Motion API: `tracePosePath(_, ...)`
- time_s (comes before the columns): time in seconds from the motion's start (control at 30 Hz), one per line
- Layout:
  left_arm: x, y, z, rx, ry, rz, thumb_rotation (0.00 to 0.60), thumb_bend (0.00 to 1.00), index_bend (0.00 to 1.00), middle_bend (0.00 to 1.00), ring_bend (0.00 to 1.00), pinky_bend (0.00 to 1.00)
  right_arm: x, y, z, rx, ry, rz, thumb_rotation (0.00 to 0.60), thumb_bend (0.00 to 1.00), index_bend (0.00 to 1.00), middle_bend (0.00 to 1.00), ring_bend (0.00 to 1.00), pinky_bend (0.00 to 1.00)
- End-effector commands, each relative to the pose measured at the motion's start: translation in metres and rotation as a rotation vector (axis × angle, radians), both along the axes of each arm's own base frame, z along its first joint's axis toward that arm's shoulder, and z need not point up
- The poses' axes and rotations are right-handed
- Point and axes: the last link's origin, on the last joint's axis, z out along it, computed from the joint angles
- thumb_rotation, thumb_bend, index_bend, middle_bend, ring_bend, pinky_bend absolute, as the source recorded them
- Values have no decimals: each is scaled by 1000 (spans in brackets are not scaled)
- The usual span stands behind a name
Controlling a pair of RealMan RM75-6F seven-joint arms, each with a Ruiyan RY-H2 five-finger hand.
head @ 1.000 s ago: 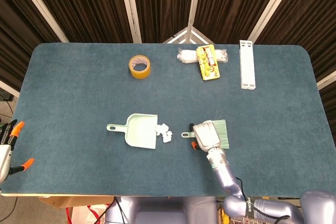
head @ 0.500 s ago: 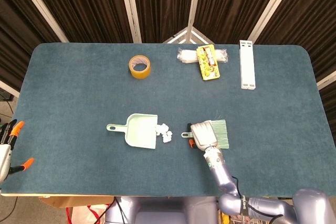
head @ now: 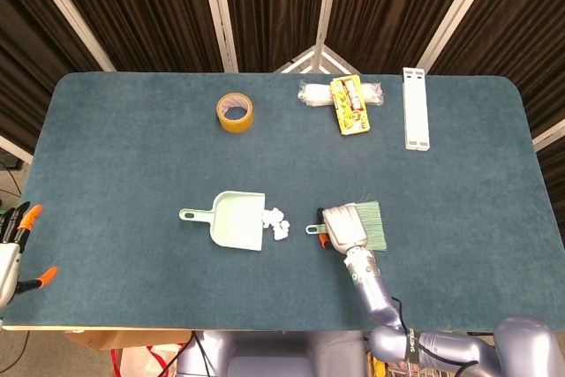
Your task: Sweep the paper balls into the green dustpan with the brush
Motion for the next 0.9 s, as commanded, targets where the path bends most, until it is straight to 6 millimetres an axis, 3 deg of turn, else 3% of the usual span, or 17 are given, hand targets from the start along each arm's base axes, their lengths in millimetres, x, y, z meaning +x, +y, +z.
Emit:
tracePosePath(0.03,1,0,-1,-14,9,-2,600,0,0,0,0,0,5,-2,8,-12,-22,5,600,464,723,812,881,745)
tracePosePath(0.3,21,16,-6,-83,44,-51,600,0,0,0,0,0,25,-10,34,-55,-82,23,600,469,739,812,881,745)
tracePosePath(0.5,57,47,-11,-147,76,-92,600,0,0,0,0,16,38,-11,52,-72,-106,31,600,473,745,813,881,745)
tracePosePath(0.63,78,70,-17,-162,107,-119,600,23,10,6,27,89,44,-11,61,-80,-111,36,600,492,752,812,881,745)
tracePosePath(0.77,93,90,-26,-172,138,-136,600,98,88,125,155,231,45,-12,68,-88,-111,34,600,492,755,812,881,745)
tracePosePath(0.9,109,113,-39,-161,189,-163,600,143,182,399,423,483,44,-13,72,-90,-110,25,600,491,760,813,881,745)
